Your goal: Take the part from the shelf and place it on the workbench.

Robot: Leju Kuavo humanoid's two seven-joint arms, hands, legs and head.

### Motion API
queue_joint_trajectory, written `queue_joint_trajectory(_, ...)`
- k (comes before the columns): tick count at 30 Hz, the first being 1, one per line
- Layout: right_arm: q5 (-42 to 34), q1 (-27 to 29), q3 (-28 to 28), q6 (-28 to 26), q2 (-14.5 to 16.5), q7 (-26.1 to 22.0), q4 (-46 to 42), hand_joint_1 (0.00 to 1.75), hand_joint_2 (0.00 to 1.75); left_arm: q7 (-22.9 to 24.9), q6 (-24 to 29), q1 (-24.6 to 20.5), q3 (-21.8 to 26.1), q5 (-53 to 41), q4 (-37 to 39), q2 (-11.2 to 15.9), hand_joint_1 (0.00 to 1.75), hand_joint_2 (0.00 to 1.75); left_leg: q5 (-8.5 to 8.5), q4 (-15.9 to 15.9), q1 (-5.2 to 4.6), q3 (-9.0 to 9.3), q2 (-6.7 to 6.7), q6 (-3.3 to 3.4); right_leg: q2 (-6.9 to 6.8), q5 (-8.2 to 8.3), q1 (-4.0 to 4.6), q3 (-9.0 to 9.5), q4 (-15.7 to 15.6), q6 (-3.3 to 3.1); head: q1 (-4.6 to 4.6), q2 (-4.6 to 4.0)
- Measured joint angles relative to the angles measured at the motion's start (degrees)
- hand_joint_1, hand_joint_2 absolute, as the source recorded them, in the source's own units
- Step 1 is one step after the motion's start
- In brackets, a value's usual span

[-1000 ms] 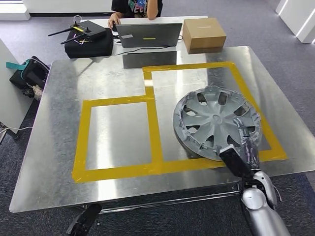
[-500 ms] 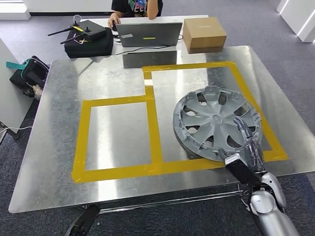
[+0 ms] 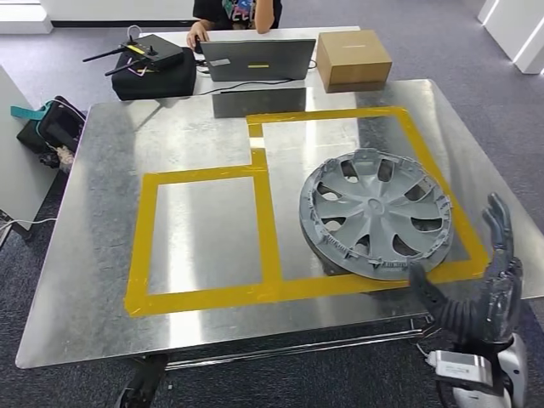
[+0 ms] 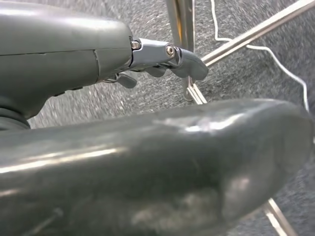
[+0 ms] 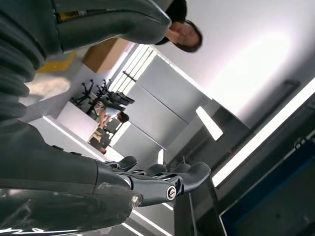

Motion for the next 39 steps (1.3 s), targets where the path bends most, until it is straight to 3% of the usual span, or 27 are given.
queue_joint_trajectory(4,-4.26,3.42,-2.4,-0.57,0.0,-1.55,-5.14,0.0,0.0,-0.25,1.25,0.75,2.5,2.98,0.0,-0.44,0.0,0.0,-0.03,0.0,-0.01,-0.01,0.01,-0.01,0.07,0.0,0.0,0.47,0.01,-0.01,-0.01,0.0)
queue_joint_trajectory(8,-6.47,4.51,-5.24,0.84,0.05,-2.26,-7.31,0.0,0.0,2.63,2.47,1.69,4.34,3.69,0.01,-0.6,0.0,0.0,-0.03,0.0,0.0,0.0,0.03,-0.01,0.06,-0.01,0.0,0.43,0.0,-0.01,0.0,0.0)
queue_joint_trajectory(14,-6.44,2.67,-6.32,3.58,0.18,-1.88,-8.0,0.0,0.0,17.66,3.35,2.98,5.77,2.82,0.1,-0.56,0.0,0.0,-0.02,-0.02,0.01,0.01,0.04,-0.04,0.11,-0.01,0.03,0.46,0.02,-0.02,-0.02,0.0)
queue_joint_trajectory(17,-6.16,0.09,-6.08,4.19,0.28,-1.11,-7.51,0.0,0.0,22.32,2.49,3.6,6.24,2.6,0.11,-0.51,0.0,0.0,-0.01,-0.02,0.03,0.05,-0.02,-0.04,0.02,-0.08,0.03,0.09,0.01,-0.04,0.0,0.0)
queue_joint_trajectory(24,-6.14,-2.44,-5.04,4.19,0.66,-0.6,-6.28,0.0,0.0,25.61,1.7,3.87,6.84,2.18,0.11,-0.14,0.0,0.0,-0.2,0.14,-0.36,0.01,-0.07,0.32,-0.04,0.04,-0.39,0.69,-0.12,0.45,-0.02,0.0)
queue_joint_trajectory(28,-6.31,-2.69,-4.83,3.97,0.68,-0.5,-5.95,0.0,0.0,25.6,1.15,3.84,6.85,2.02,0.11,0.12,0.0,0.0,-0.07,-0.38,-0.44,0.28,-0.04,1.0,-0.03,-0.14,-0.66,0.72,-0.21,1.08,-0.02,0.0)
queue_joint_trajectory(30,-6.48,-2.81,-4.8,3.84,0.68,-0.39,-5.91,0.0,0.0,25.32,1.02,3.81,6.85,1.91,0.11,0.16,0.0,0.0,0.18,-1.04,-0.14,0.68,0.02,1.41,-0.07,-1.99,-0.64,-0.6,2.65,1.31,0.13,0.0)
queue_joint_trajectory(33,-6.55,-2.81,-4.75,3.67,0.69,-0.32,-5.68,0.0,0.0,24.94,0.9,3.82,6.85,1.62,0.11,0.16,0.0,0.0,0.22,-1.15,-0.05,0.8,0.06,1.53,-0.11,-7.0,-0.69,-6.01,13.72,1.52,0.26,0.0)
queue_joint_trajectory(34,-6.55,-2.73,-4.73,3.59,0.7,-0.32,-5.59,0.0,0.0,24.9,0.79,3.83,6.85,1.49,0.11,0.15,0.0,0.0,0.22,-1.14,-0.04,0.81,0.06,1.51,-0.11,-7.46,-0.72,-7.29,16.06,1.6,0.25,0.0)
queue_joint_trajectory(35,-6.53,-2.69,-4.72,3.49,0.7,-0.32,-5.52,0.0,0.0,24.88,0.67,3.84,6.85,1.37,0.11,0.14,0.0,0.0,0.23,-1.12,-0.01,0.82,0.05,1.47,-0.12,-6.66,-0.76,-7.44,15.99,1.65,0.26,0.0)
queue_joint_trajectory(36,-6.51,-2.66,-4.72,3.38,0.7,-0.32,-5.49,0.0,0.0,24.88,0.55,3.84,6.85,1.26,0.11,0.13,0.0,0.0,0.22,-1.07,0.07,0.86,0.01,1.38,-0.13,-4.82,-0.84,-6.41,13.54,1.69,0.25,0.0)
queue_joint_trajectory(37,-6.49,-2.66,-4.71,3.28,0.7,-0.32,-5.48,0.0,0.0,24.88,0.48,3.84,6.85,1.16,0.11,0.1,0.0,0.0,0.19,-0.98,0.15,0.9,-0.05,1.16,-0.14,-2.58,-0.95,-4.49,9.4,1.77,0.26,0.0)
queue_joint_trajectory(39,-6.47,-2.7,-4.7,3.08,0.73,-0.31,-5.45,0.0,0.0,24.88,0.44,3.83,6.84,1.02,0.11,0.14,0.0,0.0,0.2,-0.72,0.07,0.81,-0.18,0.45,0.06,0.09,-0.99,-1.21,2.51,1.67,0.26,0.0)
